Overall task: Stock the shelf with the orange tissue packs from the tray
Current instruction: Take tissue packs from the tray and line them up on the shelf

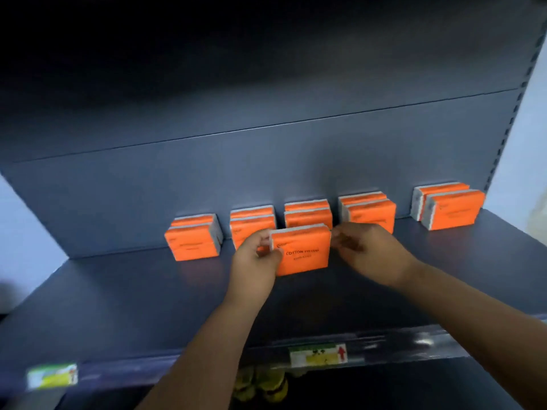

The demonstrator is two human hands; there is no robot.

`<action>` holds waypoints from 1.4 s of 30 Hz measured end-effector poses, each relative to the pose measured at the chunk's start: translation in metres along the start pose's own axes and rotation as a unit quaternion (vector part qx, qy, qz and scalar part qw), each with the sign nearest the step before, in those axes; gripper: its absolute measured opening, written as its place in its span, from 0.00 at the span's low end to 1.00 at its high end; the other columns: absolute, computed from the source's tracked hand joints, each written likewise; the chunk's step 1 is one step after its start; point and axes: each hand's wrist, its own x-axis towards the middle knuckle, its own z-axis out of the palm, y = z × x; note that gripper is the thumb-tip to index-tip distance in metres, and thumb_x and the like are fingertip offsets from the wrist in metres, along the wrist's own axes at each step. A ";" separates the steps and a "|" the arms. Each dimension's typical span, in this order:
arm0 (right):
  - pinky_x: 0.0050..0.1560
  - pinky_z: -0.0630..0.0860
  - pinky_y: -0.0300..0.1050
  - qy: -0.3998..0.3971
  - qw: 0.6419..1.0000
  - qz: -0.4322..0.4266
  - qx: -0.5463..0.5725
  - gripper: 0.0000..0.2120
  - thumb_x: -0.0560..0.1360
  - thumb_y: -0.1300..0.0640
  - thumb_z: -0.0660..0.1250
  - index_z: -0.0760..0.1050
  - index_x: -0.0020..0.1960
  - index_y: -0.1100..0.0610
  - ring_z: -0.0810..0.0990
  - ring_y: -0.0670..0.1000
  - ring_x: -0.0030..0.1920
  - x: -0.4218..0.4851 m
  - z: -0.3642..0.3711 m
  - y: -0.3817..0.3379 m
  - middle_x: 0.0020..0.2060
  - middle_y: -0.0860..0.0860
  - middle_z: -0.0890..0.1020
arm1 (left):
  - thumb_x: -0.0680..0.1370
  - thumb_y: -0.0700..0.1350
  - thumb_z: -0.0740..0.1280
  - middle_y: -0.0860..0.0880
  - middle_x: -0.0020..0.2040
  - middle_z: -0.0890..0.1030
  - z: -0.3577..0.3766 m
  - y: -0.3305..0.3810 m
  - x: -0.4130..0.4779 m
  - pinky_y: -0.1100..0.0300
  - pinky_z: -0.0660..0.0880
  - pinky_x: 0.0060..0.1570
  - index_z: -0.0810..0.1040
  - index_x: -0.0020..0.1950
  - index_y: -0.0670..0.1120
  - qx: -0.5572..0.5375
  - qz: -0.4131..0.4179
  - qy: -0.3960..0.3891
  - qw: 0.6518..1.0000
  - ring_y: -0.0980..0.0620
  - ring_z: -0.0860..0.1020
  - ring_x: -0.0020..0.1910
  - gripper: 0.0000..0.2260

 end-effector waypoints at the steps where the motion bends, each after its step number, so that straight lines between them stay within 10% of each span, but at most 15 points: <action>1: 0.54 0.81 0.53 -0.022 0.999 -0.005 0.032 0.13 0.73 0.55 0.62 0.82 0.53 0.48 0.85 0.45 0.50 0.002 0.012 -0.011 0.48 0.41 0.86 | 0.78 0.33 0.71 0.58 0.46 0.84 -0.016 -0.003 0.000 0.58 0.78 0.53 0.83 0.56 0.52 0.006 -0.011 0.015 1.000 0.58 0.81 0.47 0.14; 4: 0.54 0.80 0.44 -0.108 0.988 -0.019 0.105 0.23 0.75 0.69 0.67 0.81 0.56 0.41 0.85 0.42 0.49 0.013 0.044 -0.048 0.50 0.39 0.85 | 0.77 0.35 0.73 0.50 0.48 0.83 -0.062 -0.012 0.000 0.49 0.80 0.56 0.83 0.58 0.47 0.035 -0.039 0.061 0.997 0.46 0.84 0.49 0.12; 11: 0.67 0.74 0.43 -0.214 0.966 -0.048 0.136 0.35 0.80 0.61 0.70 0.65 0.70 0.24 0.78 0.39 0.64 0.032 0.092 -0.106 0.68 0.41 0.78 | 0.77 0.36 0.68 0.54 0.45 0.83 -0.134 -0.026 -0.005 0.55 0.78 0.55 0.78 0.45 0.51 0.087 -0.038 0.219 0.971 0.51 0.83 0.51 0.09; 19: 0.73 0.69 0.47 -0.283 0.957 -0.056 0.025 0.35 0.80 0.51 0.70 0.56 0.80 0.36 0.70 0.41 0.72 0.057 0.120 -0.125 0.76 0.40 0.67 | 0.70 0.49 0.62 0.47 0.53 0.82 -0.142 -0.048 0.012 0.51 0.78 0.55 0.79 0.57 0.50 0.139 -0.063 0.212 0.965 0.46 0.81 0.50 0.17; 25: 0.72 0.65 0.41 -0.272 0.960 -0.028 0.057 0.39 0.80 0.48 0.70 0.53 0.83 0.42 0.67 0.42 0.75 0.077 0.142 -0.116 0.79 0.41 0.65 | 0.79 0.37 0.65 0.59 0.47 0.79 -0.142 -0.057 0.026 0.62 0.72 0.48 0.74 0.56 0.53 0.096 -0.076 0.186 0.975 0.62 0.78 0.46 0.11; 42: 0.78 0.64 0.49 -0.224 0.971 0.007 0.082 0.41 0.77 0.48 0.73 0.54 0.84 0.46 0.65 0.45 0.78 0.109 0.186 -0.109 0.80 0.44 0.65 | 0.78 0.32 0.62 0.60 0.52 0.77 -0.137 -0.080 0.057 0.62 0.71 0.56 0.72 0.62 0.51 -0.001 -0.106 0.225 0.969 0.68 0.76 0.51 0.18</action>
